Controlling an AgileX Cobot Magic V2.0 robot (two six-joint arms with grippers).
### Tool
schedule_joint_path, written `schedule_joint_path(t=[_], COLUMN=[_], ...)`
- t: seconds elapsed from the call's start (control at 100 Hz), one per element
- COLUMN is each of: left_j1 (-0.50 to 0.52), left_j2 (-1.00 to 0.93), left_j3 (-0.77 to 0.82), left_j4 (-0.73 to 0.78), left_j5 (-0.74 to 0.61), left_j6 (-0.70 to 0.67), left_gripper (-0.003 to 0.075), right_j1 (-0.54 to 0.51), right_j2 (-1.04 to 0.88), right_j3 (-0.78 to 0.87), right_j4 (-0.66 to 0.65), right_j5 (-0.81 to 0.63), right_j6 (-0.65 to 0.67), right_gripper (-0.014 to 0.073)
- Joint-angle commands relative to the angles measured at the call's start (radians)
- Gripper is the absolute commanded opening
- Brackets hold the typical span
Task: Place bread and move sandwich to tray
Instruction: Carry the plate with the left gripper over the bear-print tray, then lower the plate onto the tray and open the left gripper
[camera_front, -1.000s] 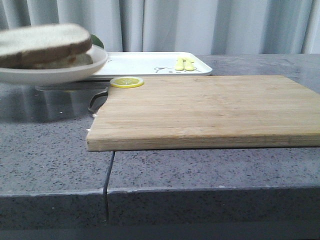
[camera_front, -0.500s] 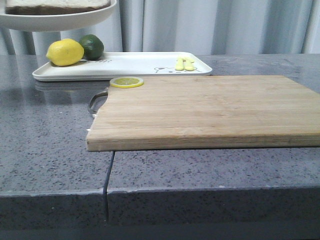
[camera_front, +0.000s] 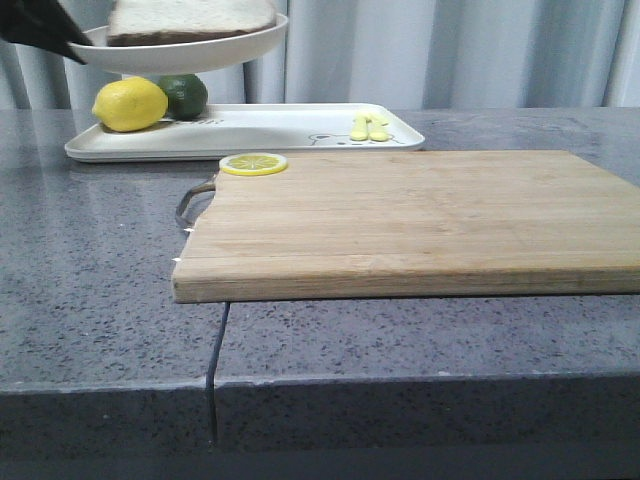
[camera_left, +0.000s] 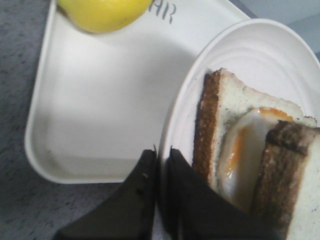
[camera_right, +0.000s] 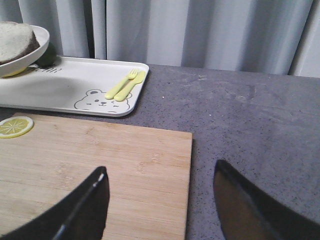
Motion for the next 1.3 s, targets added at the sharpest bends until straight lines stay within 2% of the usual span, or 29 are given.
schedule_joint_path(t=[0.0, 0.32, 0.53, 1.29], left_j1=[-0.027, -0.056, -0.056, -0.056], left_j2=[-0.003, 0.208, 0.301, 0.393], left_j3=[-0.113, -0.409, -0.530, -0.553], left_j4=[-0.084, -0.088, -0.088, -0.007], left_j5=[0.000, 0.093, 0.096, 0.065], left_j6=[-0.001, -0.006, -0.029, -0.112], left_gripper=[-0.0019, -0.0019, -0.0019, -0.0019], right_j1=[-0.007, -0.007, -0.007, -0.007], right_j2=[0.005, 0.005, 0.005, 0.005], right_j3=[-0.027, -0.027, -0.027, -0.027], right_j4=[-0.013, -0.013, -0.013, -0.013], right_j5=[-0.074, -0.074, -0.074, -0.072], right_j6=[0.000, 0.000, 0.000, 0.000], right_gripper=[0.0461, 0.0461, 0.0461, 0.0461])
